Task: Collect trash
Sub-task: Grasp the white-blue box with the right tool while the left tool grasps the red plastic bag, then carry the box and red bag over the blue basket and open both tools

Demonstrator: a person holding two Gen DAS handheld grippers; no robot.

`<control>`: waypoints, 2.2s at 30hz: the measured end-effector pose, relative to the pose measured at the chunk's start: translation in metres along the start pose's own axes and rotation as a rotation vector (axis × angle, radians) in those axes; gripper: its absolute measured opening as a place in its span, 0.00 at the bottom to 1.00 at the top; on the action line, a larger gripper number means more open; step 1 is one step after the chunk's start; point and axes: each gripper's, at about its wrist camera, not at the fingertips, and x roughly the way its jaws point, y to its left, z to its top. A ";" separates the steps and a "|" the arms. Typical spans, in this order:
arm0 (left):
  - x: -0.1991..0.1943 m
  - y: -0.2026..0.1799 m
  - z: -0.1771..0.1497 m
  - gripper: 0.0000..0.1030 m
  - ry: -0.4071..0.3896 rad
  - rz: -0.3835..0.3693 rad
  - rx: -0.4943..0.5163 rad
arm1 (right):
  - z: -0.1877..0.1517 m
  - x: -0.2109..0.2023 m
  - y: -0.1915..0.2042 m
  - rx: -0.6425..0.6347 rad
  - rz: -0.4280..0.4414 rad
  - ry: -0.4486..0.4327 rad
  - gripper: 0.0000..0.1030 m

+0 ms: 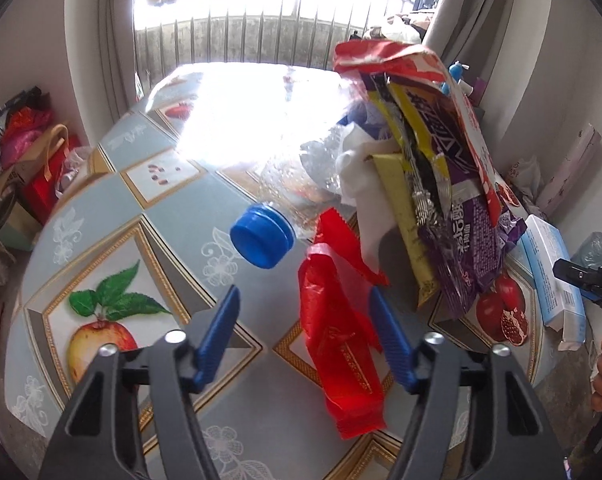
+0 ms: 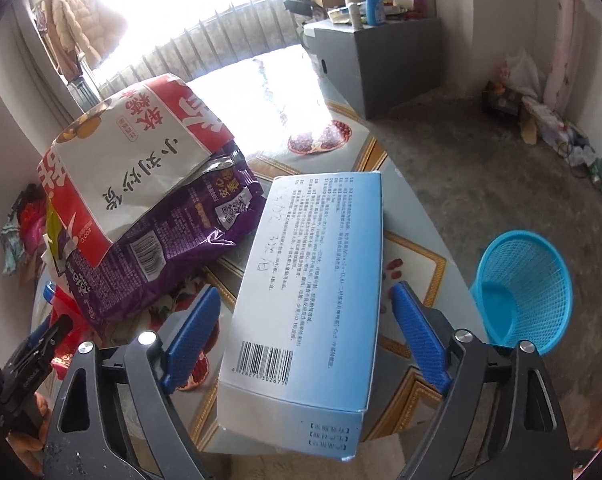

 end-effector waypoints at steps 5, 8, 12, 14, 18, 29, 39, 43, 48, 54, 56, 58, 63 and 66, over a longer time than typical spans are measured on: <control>0.002 0.000 -0.002 0.32 0.008 0.022 -0.004 | -0.004 0.003 -0.003 0.014 0.010 0.014 0.71; -0.001 -0.001 -0.002 0.16 0.008 0.020 -0.002 | -0.006 -0.001 -0.006 0.020 0.017 0.007 0.70; -0.013 -0.006 -0.005 0.08 -0.005 0.017 0.008 | -0.005 -0.005 -0.010 0.044 0.027 0.006 0.68; -0.020 -0.009 -0.009 0.06 -0.004 0.015 0.022 | -0.007 -0.007 -0.015 0.064 0.035 0.004 0.67; -0.039 -0.016 -0.017 0.04 -0.003 0.005 0.057 | -0.014 -0.016 -0.026 0.111 0.074 -0.007 0.66; -0.090 -0.077 -0.007 0.02 -0.072 -0.169 0.180 | -0.027 -0.055 -0.060 0.216 0.152 -0.090 0.65; -0.027 -0.284 0.054 0.02 0.162 -0.515 0.416 | -0.038 -0.108 -0.182 0.515 0.051 -0.226 0.66; 0.020 -0.392 0.052 0.03 0.228 -0.530 0.581 | -0.046 -0.092 -0.250 0.711 0.038 -0.216 0.66; 0.096 -0.494 0.024 0.04 0.296 -0.479 0.714 | -0.061 -0.038 -0.324 0.950 0.086 -0.153 0.66; 0.178 -0.559 -0.010 0.22 0.403 -0.443 0.800 | -0.071 0.025 -0.387 1.113 0.108 -0.090 0.72; 0.189 -0.566 -0.018 0.47 0.408 -0.410 0.814 | -0.076 0.042 -0.401 1.141 0.096 -0.071 0.73; 0.191 -0.566 -0.018 0.51 0.383 -0.405 0.796 | -0.080 0.055 -0.408 1.180 0.071 -0.051 0.73; 0.183 -0.562 -0.011 0.55 0.366 -0.442 0.753 | -0.090 0.055 -0.406 1.184 0.081 -0.048 0.73; 0.165 -0.559 -0.005 0.56 0.314 -0.468 0.769 | -0.089 0.042 -0.395 1.131 0.054 -0.065 0.73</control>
